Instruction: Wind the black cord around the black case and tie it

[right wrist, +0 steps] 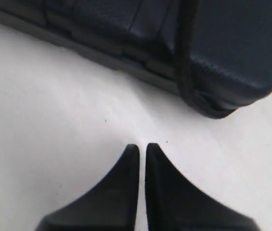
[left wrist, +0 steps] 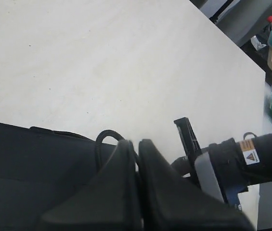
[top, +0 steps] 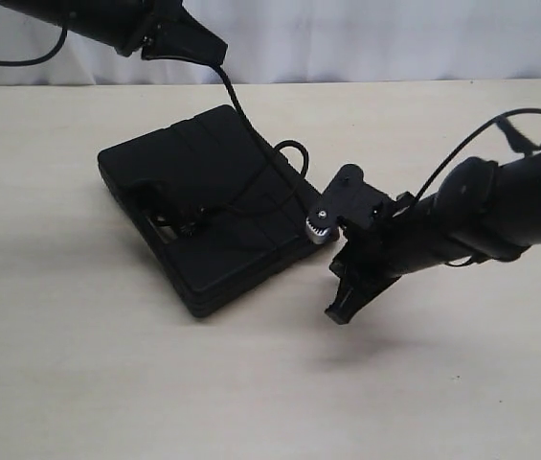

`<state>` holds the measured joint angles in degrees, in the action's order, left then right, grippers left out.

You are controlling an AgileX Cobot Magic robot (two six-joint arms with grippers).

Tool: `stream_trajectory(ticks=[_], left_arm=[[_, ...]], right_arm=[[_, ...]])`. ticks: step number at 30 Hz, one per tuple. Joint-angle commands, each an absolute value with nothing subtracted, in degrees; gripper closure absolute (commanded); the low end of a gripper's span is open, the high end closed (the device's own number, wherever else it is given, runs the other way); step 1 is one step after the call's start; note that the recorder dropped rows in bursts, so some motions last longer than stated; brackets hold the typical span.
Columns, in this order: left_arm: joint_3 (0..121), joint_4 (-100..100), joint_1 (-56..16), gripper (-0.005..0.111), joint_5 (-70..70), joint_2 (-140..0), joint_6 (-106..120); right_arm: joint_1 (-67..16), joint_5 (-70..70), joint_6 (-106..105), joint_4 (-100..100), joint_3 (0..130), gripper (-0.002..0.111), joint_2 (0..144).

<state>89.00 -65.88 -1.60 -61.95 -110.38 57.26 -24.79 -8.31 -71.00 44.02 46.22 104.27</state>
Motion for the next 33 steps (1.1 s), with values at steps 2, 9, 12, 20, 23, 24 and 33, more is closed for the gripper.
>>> stream_trajectory(ticks=[2, 9, 12, 20, 23, 24, 33], left_arm=[[89.5, -66.2, -2.0, 0.107, -62.2, -110.0, 57.1], [89.5, -66.0, -2.0, 0.107, -62.2, -110.0, 57.1], [89.5, -65.3, -2.0, 0.107, -62.1, -110.0, 57.1], [89.5, -65.0, -2.0, 0.107, -61.4, -110.0, 57.1], [89.5, -65.0, -2.0, 0.107, -61.4, -110.0, 57.1], [89.5, -65.0, -2.0, 0.107, -61.4, -110.0, 57.1], [92.4, -65.1, -2.0, 0.107, -60.8, -109.8, 57.1]], right_arm=[[-28.3, 4.3, -70.8, 48.8, 45.8, 0.104, 107.4], [-28.8, 12.0, -63.3, 48.8, 47.7, 0.104, 109.7], [-28.8, 14.9, -61.4, 48.8, 47.7, 0.104, 108.6], [-28.8, 22.4, -58.0, 48.7, 47.8, 0.104, 106.8], [-28.7, 24.3, -56.2, 45.7, 48.2, 0.104, 107.0], [-28.7, 24.3, -54.4, 44.2, 48.5, 0.104, 107.1], [-26.4, 4.1, -59.2, 42.5, 56.3, 0.104, 94.0]])
